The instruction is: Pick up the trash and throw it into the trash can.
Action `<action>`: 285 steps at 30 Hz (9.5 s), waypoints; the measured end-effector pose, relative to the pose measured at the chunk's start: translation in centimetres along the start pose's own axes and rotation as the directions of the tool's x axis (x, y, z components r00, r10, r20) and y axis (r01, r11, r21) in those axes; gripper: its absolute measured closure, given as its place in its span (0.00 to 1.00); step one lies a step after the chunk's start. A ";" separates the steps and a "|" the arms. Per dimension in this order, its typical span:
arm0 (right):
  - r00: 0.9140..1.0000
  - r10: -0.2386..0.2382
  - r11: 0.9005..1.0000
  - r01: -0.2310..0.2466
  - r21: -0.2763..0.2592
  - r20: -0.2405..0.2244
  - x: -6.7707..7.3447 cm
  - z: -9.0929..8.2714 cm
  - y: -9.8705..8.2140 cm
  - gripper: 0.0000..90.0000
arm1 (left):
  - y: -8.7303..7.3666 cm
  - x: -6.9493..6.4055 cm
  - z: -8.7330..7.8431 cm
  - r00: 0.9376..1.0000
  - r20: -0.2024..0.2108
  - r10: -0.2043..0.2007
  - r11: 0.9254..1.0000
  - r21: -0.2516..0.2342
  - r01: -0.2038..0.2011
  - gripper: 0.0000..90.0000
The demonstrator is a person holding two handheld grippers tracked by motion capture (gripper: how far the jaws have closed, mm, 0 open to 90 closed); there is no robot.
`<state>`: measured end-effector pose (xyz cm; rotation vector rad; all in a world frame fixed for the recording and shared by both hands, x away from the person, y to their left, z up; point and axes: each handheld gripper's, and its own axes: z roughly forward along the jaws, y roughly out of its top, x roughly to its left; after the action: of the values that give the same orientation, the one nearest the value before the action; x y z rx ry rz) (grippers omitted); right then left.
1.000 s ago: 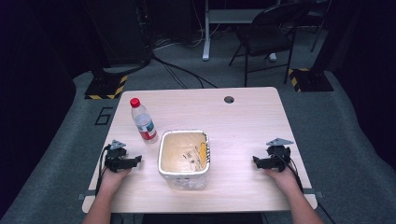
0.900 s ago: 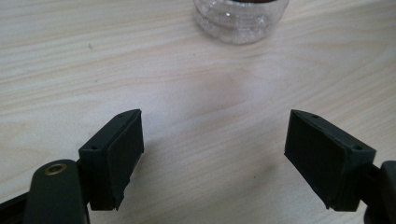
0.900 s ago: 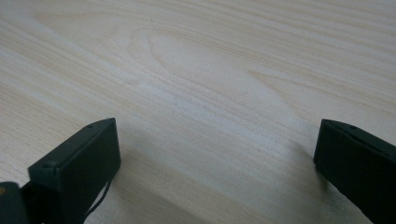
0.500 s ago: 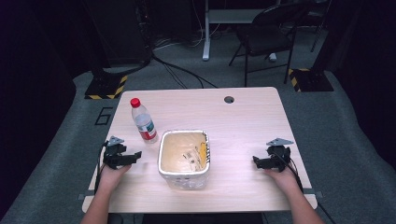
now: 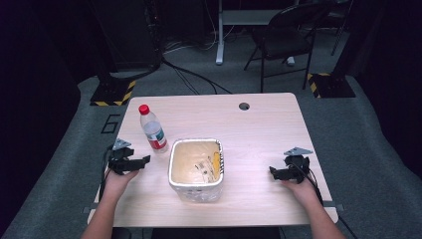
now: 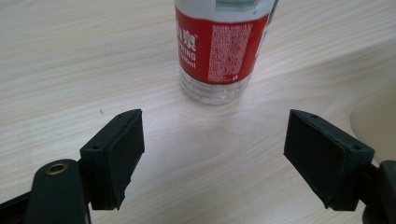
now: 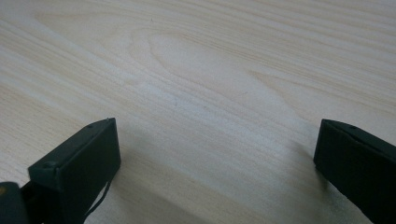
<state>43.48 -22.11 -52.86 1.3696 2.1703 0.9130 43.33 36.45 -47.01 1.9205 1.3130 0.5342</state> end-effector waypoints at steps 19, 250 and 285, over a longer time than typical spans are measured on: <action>1.000 0.000 1.000 0.000 0.000 0.000 0.0 0.0 0.0 0.00 | 3.4 0.0 -1.0 1.000 0.008 0.014 0.999 -0.038 -0.014 0.20; 1.000 -0.010 1.000 0.010 -0.002 -0.015 0.2 0.0 0.0 0.00 | 9.6 -14.5 -5.3 0.863 0.349 0.364 0.931 -0.161 -0.328 0.30; 1.000 -0.007 1.000 0.007 0.002 -0.017 0.2 0.0 0.0 0.00 | 6.0 -14.1 -2.5 0.852 0.360 0.381 0.924 -0.108 -0.367 0.26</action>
<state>43.34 -21.92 -52.84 1.3592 2.1879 0.9236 39.84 23.10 -39.90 2.1311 0.6821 0.3458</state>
